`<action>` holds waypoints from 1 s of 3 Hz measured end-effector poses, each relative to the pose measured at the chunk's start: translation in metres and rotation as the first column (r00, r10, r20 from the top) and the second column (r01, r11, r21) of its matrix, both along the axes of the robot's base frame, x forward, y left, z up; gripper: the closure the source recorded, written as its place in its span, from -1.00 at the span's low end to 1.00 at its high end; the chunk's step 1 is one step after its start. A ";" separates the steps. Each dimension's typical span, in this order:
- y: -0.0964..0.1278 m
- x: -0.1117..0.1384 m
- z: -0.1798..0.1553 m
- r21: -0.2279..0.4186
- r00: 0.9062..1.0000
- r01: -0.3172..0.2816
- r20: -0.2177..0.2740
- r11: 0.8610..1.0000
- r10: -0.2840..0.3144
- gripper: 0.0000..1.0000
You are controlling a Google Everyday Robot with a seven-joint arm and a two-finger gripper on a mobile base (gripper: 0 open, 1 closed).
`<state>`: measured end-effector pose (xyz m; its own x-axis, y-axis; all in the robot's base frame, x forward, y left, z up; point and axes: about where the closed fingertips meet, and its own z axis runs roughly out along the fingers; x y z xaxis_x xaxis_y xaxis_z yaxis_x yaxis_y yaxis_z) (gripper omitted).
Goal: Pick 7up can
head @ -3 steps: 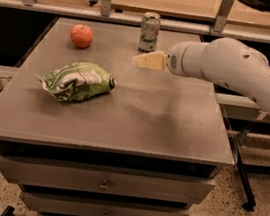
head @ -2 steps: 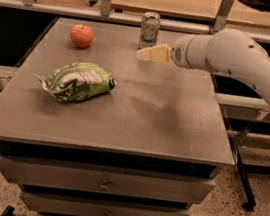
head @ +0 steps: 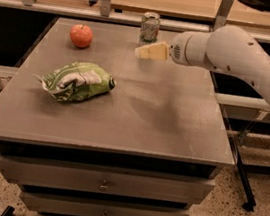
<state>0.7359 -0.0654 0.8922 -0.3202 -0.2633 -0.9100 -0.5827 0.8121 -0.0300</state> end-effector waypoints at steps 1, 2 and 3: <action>0.011 0.016 0.005 0.007 0.997 -0.066 0.027 0.998 0.065 -1.00; 0.016 0.037 0.001 -0.009 0.993 -0.116 0.028 0.993 0.117 -1.00; 0.003 0.065 -0.010 -0.033 0.993 -0.116 0.018 0.993 0.117 -1.00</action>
Offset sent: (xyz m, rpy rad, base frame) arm 0.0634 0.0144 -0.0030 -0.0330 -0.0277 0.1691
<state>0.8010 -0.0622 0.8817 -0.2680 -0.3270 -0.9062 -0.6723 0.7372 -0.0672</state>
